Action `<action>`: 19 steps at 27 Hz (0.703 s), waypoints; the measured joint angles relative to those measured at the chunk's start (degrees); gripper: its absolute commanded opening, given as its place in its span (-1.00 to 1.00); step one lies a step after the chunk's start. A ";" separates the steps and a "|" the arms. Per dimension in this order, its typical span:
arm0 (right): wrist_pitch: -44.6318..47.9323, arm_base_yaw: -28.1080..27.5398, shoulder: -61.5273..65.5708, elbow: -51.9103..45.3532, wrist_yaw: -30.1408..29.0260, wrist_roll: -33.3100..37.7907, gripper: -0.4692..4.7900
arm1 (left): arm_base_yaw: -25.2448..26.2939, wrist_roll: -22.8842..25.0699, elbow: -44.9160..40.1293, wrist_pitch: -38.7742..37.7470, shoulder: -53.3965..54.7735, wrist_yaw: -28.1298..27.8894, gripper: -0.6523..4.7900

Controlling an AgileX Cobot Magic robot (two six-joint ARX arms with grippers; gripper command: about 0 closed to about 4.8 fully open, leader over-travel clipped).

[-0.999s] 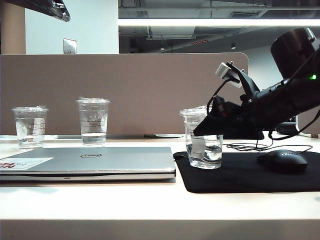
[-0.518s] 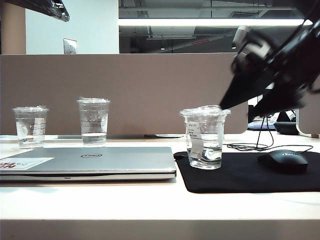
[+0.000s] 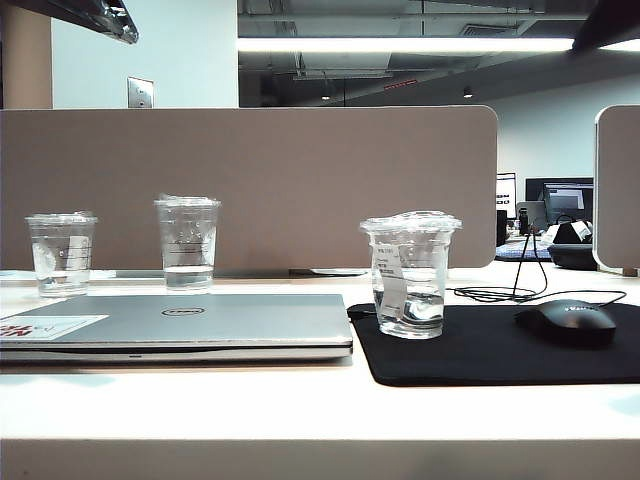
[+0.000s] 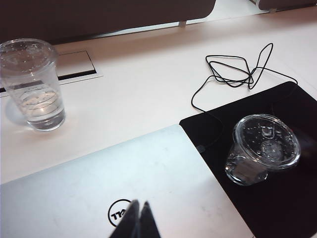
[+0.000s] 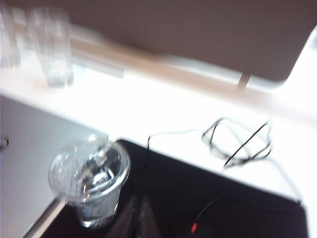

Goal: Pick up the coffee cup on the right and place it on the right side of the laptop.

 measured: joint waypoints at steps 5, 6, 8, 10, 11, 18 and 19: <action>5.31 -2.34 -11.19 -8.87 0.55 -0.02 -0.85 | -0.04 0.00 0.00 0.00 0.00 0.07 -0.78; 5.51 -3.43 -12.83 -10.08 0.55 -0.02 -0.85 | 0.00 -0.02 0.00 0.00 0.00 0.04 -0.78; 5.66 -5.86 -16.15 -12.70 0.48 0.00 -0.85 | 0.00 -0.02 0.00 -0.02 0.00 0.04 -0.78; 5.68 -8.70 -19.61 -15.21 -0.11 0.00 -0.85 | -0.02 0.00 0.00 0.04 -0.02 0.04 -0.78; 5.49 -10.86 -23.28 -17.31 -0.50 0.00 -0.85 | -0.04 0.00 0.00 -0.07 -0.02 0.07 -0.78; 5.84 -12.26 -32.76 -25.29 -1.64 0.00 -0.85 | -0.02 -0.02 0.00 -0.02 0.00 0.07 -0.78; 5.81 -12.26 -34.07 -26.43 -1.75 0.00 -0.85 | -0.02 -0.02 0.00 -0.02 0.00 0.04 -0.78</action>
